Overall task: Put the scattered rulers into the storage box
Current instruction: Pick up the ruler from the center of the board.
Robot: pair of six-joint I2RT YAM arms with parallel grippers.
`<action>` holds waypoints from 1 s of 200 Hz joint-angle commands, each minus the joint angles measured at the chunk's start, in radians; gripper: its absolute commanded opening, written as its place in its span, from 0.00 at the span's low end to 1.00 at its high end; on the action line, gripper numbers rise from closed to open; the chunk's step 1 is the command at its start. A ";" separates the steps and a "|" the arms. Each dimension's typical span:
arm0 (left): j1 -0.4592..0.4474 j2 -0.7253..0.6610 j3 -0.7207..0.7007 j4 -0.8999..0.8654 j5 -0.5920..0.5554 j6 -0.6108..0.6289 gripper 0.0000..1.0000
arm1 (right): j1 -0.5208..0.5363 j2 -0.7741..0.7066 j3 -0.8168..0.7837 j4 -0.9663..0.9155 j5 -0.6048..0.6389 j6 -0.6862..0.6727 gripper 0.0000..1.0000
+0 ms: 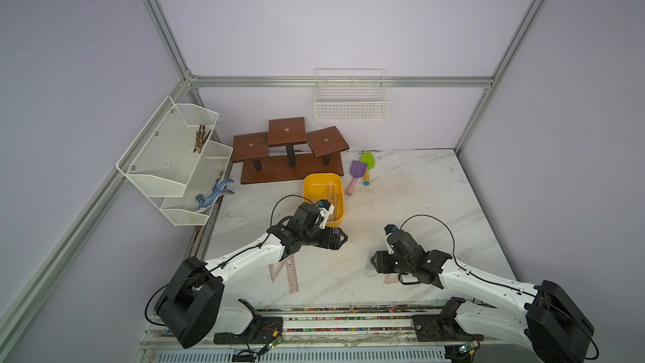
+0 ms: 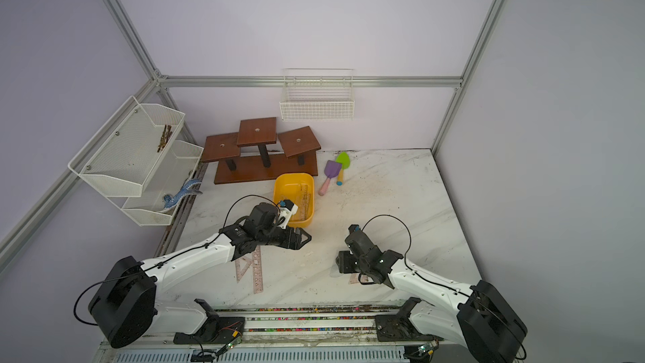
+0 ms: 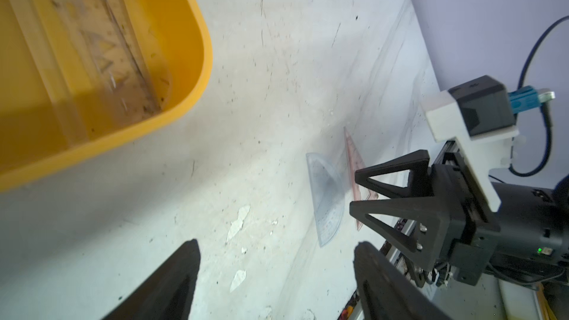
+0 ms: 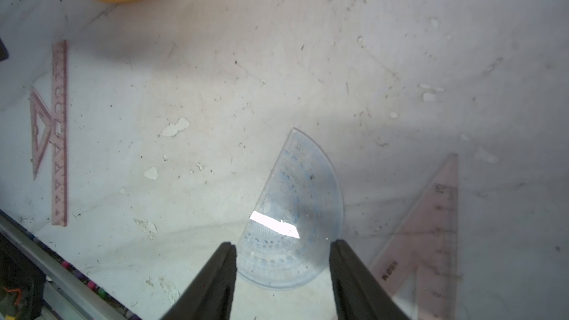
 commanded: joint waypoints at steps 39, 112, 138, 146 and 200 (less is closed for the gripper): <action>-0.002 -0.048 -0.009 0.004 -0.009 -0.033 0.82 | 0.065 0.051 -0.045 0.074 0.064 0.097 0.56; 0.030 -0.113 -0.051 -0.039 -0.078 -0.074 0.83 | 0.074 0.192 -0.021 0.223 0.017 0.082 0.55; 0.031 -0.100 -0.072 -0.024 -0.055 -0.089 0.83 | 0.095 0.246 0.008 0.271 -0.006 0.086 0.54; 0.032 -0.097 -0.077 -0.018 -0.047 -0.091 0.83 | 0.100 0.255 0.018 0.273 -0.010 0.084 0.54; 0.031 -0.074 -0.113 0.012 0.076 -0.134 0.82 | 0.101 0.173 0.024 0.244 -0.008 0.059 0.53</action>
